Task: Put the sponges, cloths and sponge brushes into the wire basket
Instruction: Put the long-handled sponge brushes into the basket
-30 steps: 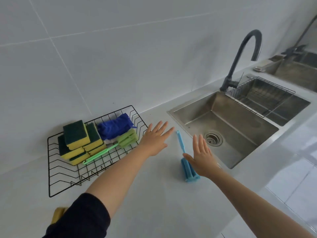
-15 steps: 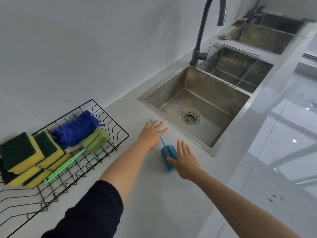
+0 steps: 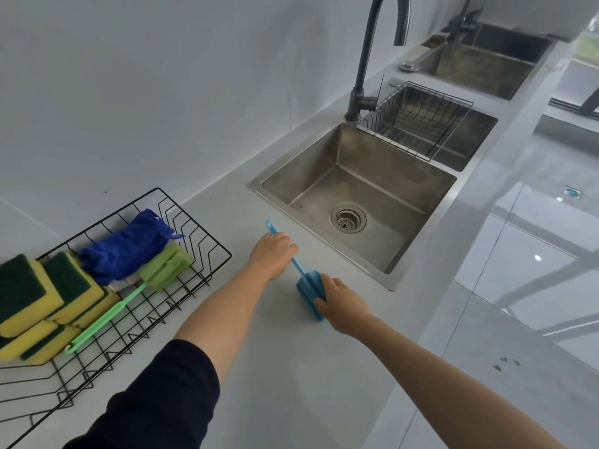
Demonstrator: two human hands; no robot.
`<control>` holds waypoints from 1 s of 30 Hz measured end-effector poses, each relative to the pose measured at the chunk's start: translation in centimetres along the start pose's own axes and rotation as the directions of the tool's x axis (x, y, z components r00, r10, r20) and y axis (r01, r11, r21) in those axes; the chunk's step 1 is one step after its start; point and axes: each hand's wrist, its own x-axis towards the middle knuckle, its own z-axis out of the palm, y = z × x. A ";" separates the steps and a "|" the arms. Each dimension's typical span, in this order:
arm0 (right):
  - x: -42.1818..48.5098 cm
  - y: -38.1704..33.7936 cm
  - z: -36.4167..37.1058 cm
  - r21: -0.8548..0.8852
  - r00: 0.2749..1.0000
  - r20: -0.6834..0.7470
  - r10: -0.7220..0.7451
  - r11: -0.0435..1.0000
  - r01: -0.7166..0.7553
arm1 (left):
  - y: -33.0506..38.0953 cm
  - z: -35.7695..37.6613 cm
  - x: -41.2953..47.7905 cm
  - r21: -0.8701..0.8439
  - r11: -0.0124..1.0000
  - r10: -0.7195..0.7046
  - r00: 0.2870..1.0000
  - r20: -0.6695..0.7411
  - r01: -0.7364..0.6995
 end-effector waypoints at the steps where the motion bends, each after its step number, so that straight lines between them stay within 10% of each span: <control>1: -0.1 0.1 -0.4 -0.013 1.000 -0.012 -0.010 1.000 0.010 | -0.1 -0.4 -0.2 0.002 1.000 0.002 1.000 -0.012 -0.002; 16: 0.0 -4.0 -9.6 -0.276 0.895 -0.234 -0.380 0.909 0.314 | -4.8 -7.7 -8.4 -0.267 0.934 -0.320 0.888 -0.331 0.237; 30: 3.9 -17.6 -6.1 -0.393 0.706 0.088 -0.703 0.627 0.673 | -10.7 -4.2 -22.6 -0.344 0.729 -0.667 0.727 -0.163 0.592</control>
